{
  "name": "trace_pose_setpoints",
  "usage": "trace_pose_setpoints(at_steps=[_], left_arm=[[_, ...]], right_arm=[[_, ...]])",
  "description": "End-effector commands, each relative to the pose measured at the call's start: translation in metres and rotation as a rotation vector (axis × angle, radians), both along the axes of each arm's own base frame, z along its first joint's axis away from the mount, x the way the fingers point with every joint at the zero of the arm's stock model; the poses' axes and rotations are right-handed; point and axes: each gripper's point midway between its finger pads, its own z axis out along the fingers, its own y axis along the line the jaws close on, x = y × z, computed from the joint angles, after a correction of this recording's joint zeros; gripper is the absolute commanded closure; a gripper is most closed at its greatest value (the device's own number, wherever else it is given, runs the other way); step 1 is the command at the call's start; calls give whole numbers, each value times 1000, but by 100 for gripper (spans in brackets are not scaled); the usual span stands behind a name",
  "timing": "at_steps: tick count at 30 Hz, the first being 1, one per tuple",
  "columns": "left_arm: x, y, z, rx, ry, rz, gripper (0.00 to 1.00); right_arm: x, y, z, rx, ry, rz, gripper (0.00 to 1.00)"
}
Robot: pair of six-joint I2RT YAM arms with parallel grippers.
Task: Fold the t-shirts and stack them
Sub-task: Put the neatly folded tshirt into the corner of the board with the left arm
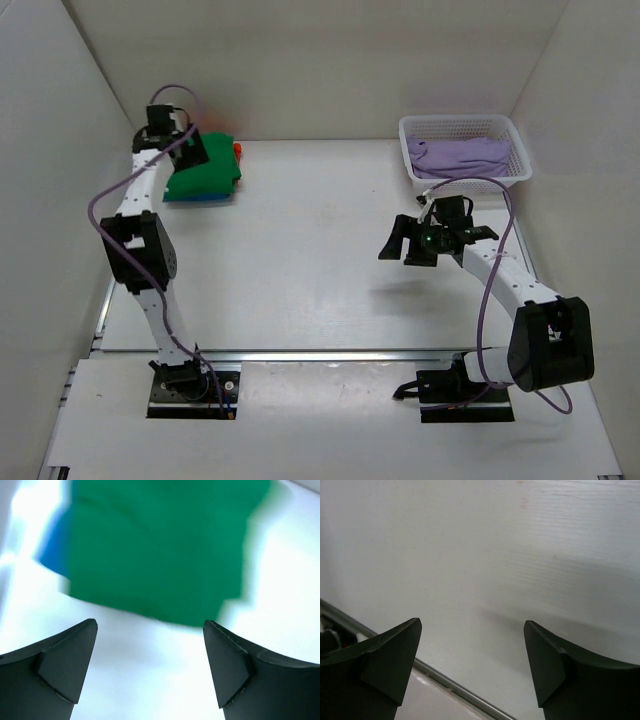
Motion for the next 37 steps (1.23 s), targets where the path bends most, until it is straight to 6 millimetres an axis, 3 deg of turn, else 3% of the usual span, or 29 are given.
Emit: trace_pose_setpoints(at_steps=[1,2,3,5,6,10,12,13,17,19,22,24,26,32,37], left_arm=[[-44,-119,67,-46,-143,-251,2],[-70,-141,55,-84,-113,-313,2],[-80,-160,58,-117,-130,-373,1],[-128,-168,31,-130,-63,-414,2],[-141,-172,25,-113,-33,-424,1],[-209,-161,-5,-18,93,-444,2],[-228,-145,-9,54,104,-412,1],[-242,-137,-26,63,157,-404,2],[-282,-117,-57,115,266,-395,1],[-294,-112,-70,149,297,-390,1],[-312,-107,-90,140,324,-386,1],[-314,-105,-88,139,322,-372,2],[-315,-107,-86,143,305,-396,1],[-315,-108,-73,126,225,-394,2],[-321,-110,-84,132,281,-413,1]], right_arm=[[4,-28,0,-170,-57,-5,17],[5,-33,4,-184,-69,-12,2],[5,-42,3,-227,-75,-17,1],[2,-58,1,-301,-73,-10,0],[2,-70,2,-364,-89,-30,1],[-8,-102,-10,-502,-81,-44,1],[-16,-111,-19,-500,-85,-44,1],[-12,-113,-17,-487,-112,-68,1],[-30,-136,-40,-610,-81,-70,1],[-40,-142,-53,-696,-78,-71,1],[-41,-145,-55,-727,-87,-110,1],[-44,-167,-54,-725,-40,-193,1],[-45,-172,-56,-710,-21,-212,1],[-44,-177,-56,-720,-1,-264,1],[-45,-175,-58,-715,18,-257,1]])
